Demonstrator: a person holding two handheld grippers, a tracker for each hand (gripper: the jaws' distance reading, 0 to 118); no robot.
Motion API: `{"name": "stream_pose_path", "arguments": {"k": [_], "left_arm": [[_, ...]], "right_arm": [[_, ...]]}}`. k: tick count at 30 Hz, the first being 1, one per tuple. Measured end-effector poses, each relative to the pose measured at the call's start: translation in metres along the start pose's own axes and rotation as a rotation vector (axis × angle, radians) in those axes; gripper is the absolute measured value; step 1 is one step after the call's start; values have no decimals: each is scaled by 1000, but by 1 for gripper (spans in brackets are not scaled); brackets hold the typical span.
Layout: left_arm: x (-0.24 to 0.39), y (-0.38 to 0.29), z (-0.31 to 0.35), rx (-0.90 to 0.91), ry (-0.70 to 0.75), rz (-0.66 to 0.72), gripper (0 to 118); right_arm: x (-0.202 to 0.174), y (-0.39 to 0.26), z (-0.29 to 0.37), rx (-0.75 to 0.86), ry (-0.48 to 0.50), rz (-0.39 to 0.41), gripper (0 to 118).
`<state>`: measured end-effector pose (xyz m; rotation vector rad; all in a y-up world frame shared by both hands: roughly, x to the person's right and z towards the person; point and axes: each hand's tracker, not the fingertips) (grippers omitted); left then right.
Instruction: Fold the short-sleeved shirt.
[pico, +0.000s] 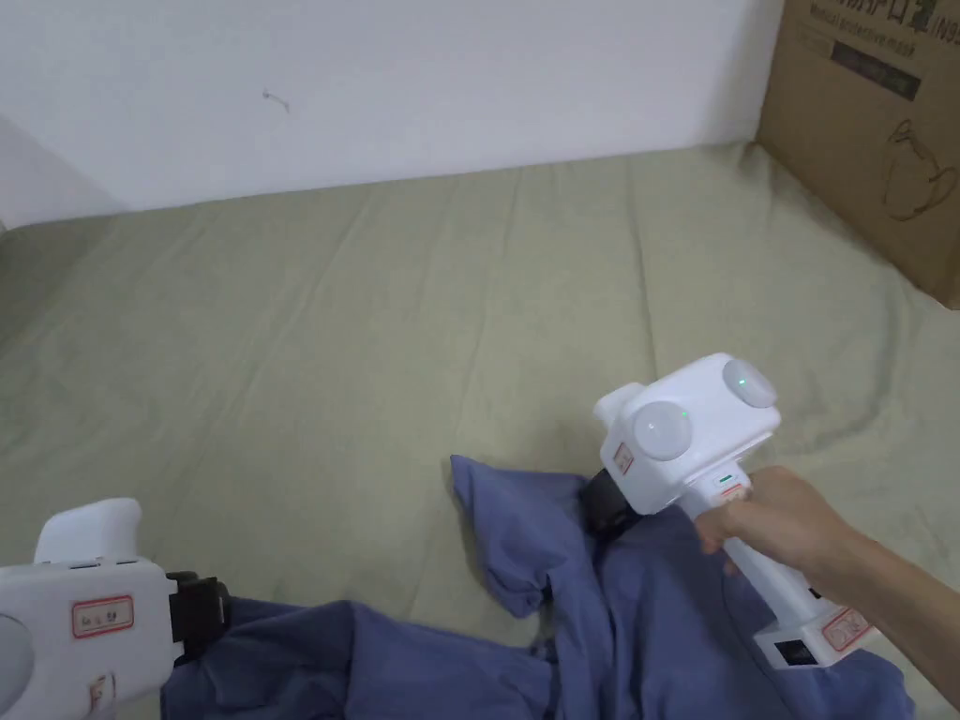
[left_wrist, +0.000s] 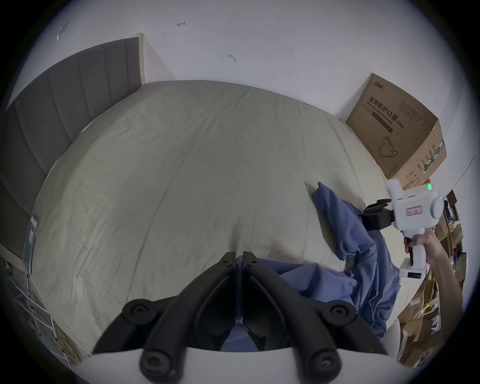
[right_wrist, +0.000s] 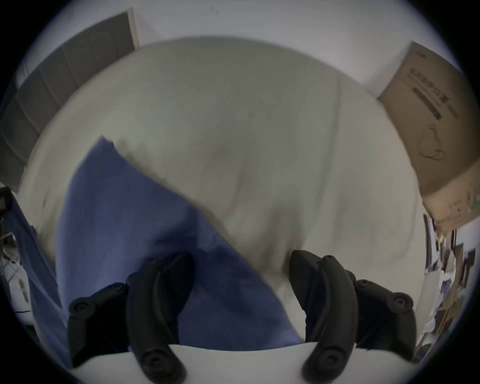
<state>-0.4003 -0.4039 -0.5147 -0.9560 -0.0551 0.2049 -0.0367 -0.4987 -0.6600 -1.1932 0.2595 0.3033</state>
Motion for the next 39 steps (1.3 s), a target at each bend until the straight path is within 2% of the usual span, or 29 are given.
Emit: {"name": "stream_pose_path", "arguments": {"k": [1,3,4,5,7,8,11,13,15,21,28,32,35,39], "left_arm": [[-1,-1,0,-3,3,6,1],[-4,-4,-2,-9,-3,20,1],[-4,-6,-3,-11,-1,23,1],[-5,-7,-4,-12,5,28,1],[-6,-8,-3,-14,7,38,1],[-7,-9,-2,-13,8,42,1],[-11,-6,3,-7,12,45,1],[-14,-2,11,0,29,35,1],[-20,1,24,19,31,33,1],[-40,12,70,110,68,67,1],[-48,21,123,198,119,27,1],[-48,34,149,256,131,30,1],[-44,47,168,304,145,28,1],[-37,70,193,372,110,44,1]], "right_arm": [[-1,2,-2,25,-41,18,87],[7,7,3,13,-6,-12,82],[10,9,5,2,37,-37,69],[9,7,11,12,37,-42,57],[5,4,14,31,17,-43,4],[1,4,12,24,0,-32,0],[-4,4,15,14,-17,-6,0],[1,6,26,4,-4,-71,0],[10,4,46,60,40,-141,0],[42,-21,138,204,93,-267,0],[89,-71,251,410,115,-414,0],[107,-97,307,489,98,-454,0],[119,-107,335,562,160,-503,0],[128,-106,357,604,167,-502,0]]}}
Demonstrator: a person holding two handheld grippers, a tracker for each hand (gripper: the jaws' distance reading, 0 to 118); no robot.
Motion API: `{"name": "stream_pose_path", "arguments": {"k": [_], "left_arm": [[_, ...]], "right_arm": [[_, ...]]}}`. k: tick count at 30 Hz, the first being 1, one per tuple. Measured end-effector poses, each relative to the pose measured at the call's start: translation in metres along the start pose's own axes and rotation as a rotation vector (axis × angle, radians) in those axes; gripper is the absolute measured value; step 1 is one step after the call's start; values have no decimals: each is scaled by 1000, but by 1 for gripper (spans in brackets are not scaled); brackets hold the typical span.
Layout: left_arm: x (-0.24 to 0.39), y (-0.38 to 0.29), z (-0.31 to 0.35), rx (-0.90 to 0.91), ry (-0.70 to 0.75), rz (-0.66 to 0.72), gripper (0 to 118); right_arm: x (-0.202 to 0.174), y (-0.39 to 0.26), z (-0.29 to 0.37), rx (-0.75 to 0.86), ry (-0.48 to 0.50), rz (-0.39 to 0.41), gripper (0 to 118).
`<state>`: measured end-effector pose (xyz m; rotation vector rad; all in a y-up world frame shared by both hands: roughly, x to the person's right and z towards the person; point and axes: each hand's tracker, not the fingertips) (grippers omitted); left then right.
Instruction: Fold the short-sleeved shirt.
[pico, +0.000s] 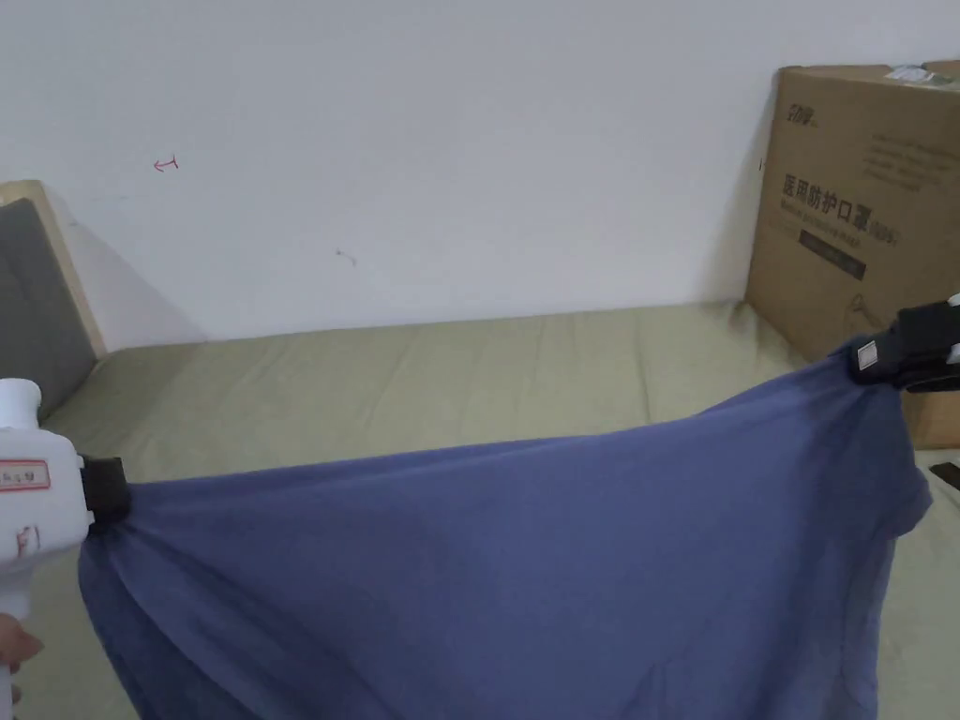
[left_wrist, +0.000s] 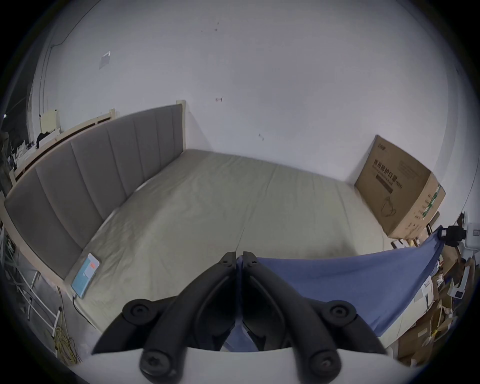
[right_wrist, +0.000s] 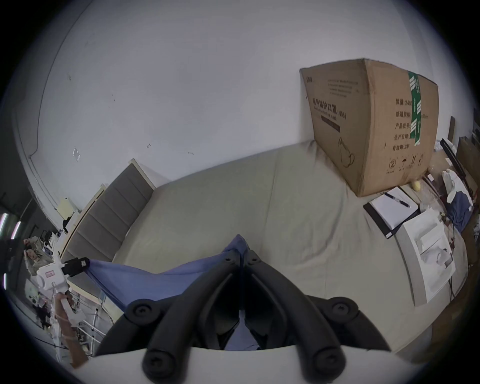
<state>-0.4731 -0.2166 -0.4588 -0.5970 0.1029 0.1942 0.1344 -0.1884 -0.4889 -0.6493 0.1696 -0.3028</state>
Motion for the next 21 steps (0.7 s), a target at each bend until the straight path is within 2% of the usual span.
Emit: {"name": "stream_pose_path", "arguments": {"k": [3,8,12,16,21], "left_arm": [[16,24,8,62,55,-75,1],[27,69,9,104,41,-80,1],[34,120,3,146,53,-81,1],[44,184,-13,174,32,-56,1],[62,255,-38,211,70,-85,1]], "right_arm": [[-3,14,1,18,38,-30,0],[-18,54,-4,55,43,8,0],[-32,107,-6,125,68,-5,0],[-53,168,-14,175,49,20,0],[-67,242,-23,214,46,-23,0]]}}
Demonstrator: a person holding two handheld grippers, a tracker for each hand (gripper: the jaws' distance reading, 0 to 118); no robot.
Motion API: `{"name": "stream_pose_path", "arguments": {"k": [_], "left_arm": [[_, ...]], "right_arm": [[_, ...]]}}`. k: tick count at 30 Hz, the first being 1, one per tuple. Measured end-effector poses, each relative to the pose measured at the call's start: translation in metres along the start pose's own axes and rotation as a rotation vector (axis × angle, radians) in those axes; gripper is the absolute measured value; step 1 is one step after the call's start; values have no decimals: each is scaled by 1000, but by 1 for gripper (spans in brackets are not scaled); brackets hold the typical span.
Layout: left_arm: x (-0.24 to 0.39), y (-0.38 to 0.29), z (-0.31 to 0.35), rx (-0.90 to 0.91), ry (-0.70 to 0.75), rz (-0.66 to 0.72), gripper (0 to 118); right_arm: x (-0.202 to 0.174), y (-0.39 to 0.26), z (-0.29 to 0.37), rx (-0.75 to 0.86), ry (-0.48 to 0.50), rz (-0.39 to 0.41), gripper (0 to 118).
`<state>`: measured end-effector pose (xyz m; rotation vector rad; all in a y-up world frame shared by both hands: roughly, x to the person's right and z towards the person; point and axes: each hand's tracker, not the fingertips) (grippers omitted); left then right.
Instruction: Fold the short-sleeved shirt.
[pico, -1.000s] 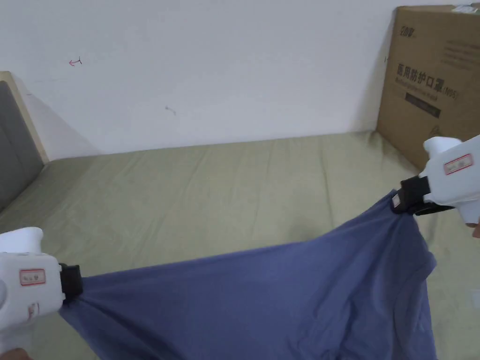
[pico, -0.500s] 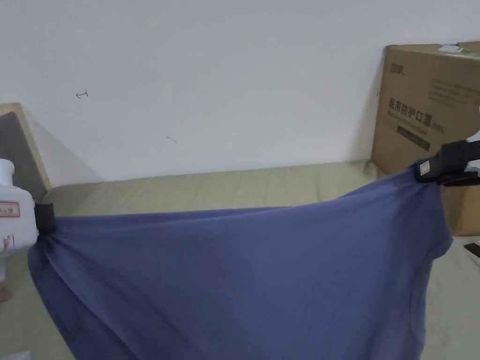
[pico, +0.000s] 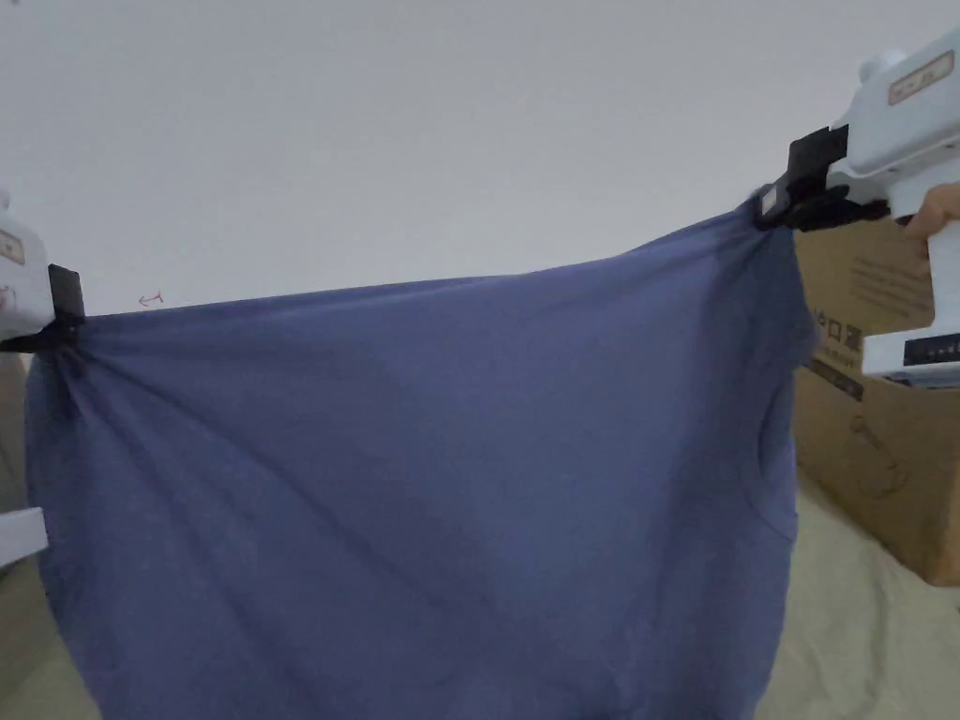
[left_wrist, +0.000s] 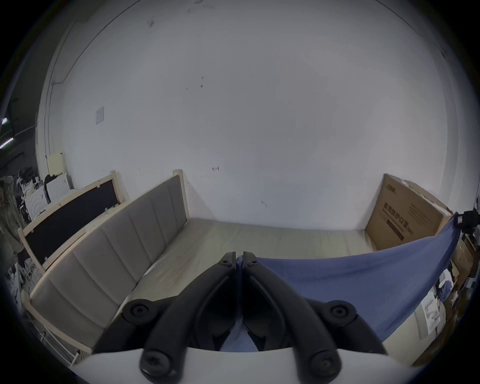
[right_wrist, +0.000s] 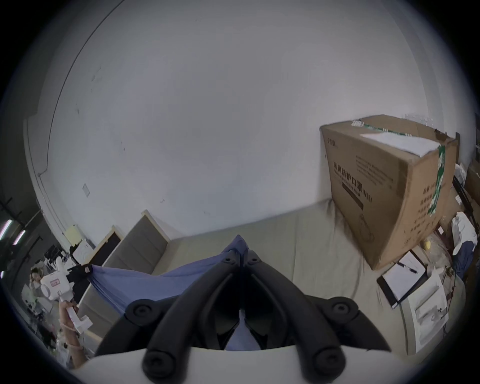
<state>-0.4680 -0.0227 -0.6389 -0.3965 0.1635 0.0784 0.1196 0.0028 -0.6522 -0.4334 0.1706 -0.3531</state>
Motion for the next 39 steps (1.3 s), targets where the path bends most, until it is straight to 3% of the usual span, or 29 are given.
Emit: {"name": "stream_pose_path", "arguments": {"k": [2,10,14,17,21,29,34,36,39], "left_arm": [[4,22,-7,21,-17,59,1],[20,94,-37,101,2,9,1],[26,102,-52,137,18,-36,1],[31,92,-68,123,15,-23,1],[34,56,-113,91,54,-33,1],[42,-90,-222,-196,91,-84,1],[51,-206,-262,-376,94,-133,1],[52,-242,-272,-441,87,-146,1],[48,-282,-272,-522,63,-150,1]], "right_arm": [[-13,20,-1,33,-15,2,0],[-31,85,-2,102,-41,61,0],[-38,85,-1,109,-63,108,0],[-30,72,-22,75,-83,82,0],[-9,36,-72,-18,-113,101,0],[60,-98,-206,-292,-204,13,0],[101,-206,-271,-457,-227,-97,0],[110,-240,-285,-521,-260,-105,0],[119,-281,-290,-598,-286,-40,0]]}}
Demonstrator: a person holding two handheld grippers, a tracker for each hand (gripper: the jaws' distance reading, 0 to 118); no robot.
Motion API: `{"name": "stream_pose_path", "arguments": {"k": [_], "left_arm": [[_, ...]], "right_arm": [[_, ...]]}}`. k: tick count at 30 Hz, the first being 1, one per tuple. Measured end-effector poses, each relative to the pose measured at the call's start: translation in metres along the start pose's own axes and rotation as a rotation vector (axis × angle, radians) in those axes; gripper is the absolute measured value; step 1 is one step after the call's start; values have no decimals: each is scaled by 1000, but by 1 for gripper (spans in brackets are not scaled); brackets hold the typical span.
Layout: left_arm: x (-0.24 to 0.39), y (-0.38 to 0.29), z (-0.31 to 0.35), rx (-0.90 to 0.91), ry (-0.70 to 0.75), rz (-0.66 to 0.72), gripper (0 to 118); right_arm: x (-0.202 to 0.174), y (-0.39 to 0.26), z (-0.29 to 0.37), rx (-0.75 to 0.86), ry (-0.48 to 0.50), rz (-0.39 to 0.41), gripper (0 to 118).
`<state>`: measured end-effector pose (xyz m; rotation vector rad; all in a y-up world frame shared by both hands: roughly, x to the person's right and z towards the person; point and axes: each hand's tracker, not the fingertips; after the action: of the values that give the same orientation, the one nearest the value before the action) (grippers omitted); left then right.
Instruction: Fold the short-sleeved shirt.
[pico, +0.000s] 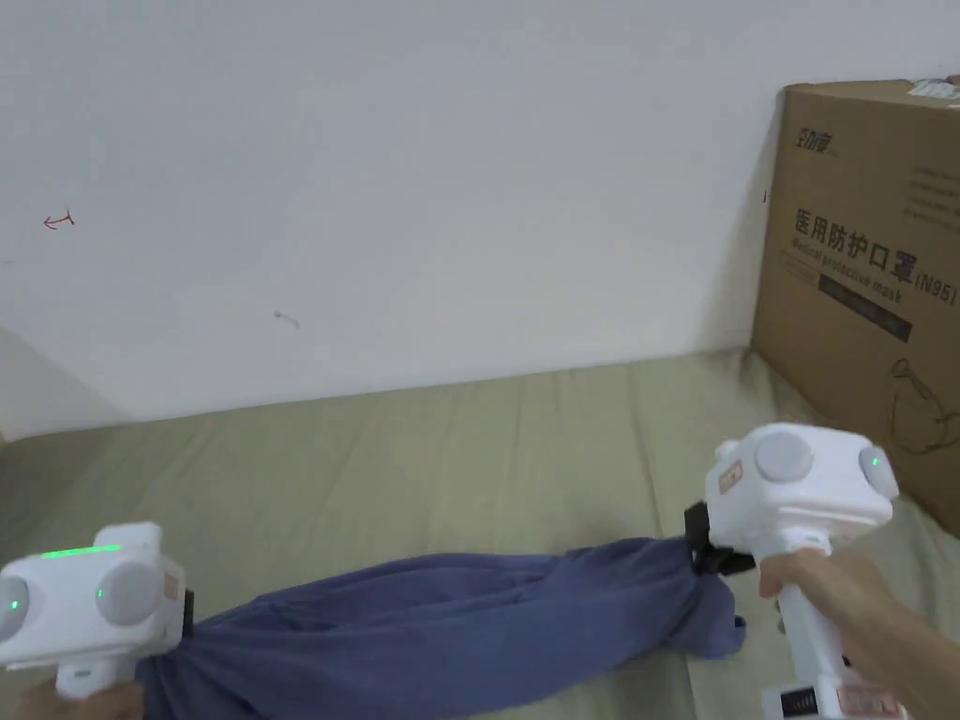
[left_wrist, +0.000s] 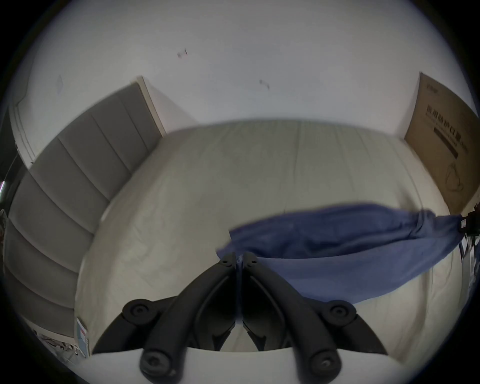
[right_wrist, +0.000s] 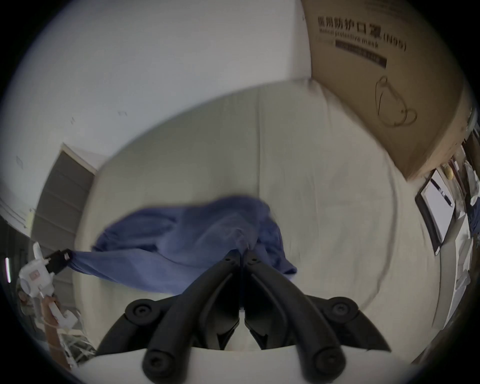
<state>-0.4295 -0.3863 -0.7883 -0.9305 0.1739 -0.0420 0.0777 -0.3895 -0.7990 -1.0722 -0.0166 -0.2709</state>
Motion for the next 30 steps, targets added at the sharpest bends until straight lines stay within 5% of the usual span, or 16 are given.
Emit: {"name": "stream_pose_path", "arguments": {"k": [5,9,14,20,30], "left_arm": [[-20,-30,3,16,1,-57,1],[-48,-72,45,91,-81,55,1],[-69,-147,99,93,-70,-8,1],[-90,-243,137,38,-27,-4,1],[-107,-353,179,-11,-8,12,1]], "right_arm": [[30,-36,5,1,81,-68,0],[34,-100,52,30,79,17,0],[58,-186,94,37,174,0,0],[69,-298,138,28,154,38,0],[87,-416,172,-27,164,-39,0]]}}
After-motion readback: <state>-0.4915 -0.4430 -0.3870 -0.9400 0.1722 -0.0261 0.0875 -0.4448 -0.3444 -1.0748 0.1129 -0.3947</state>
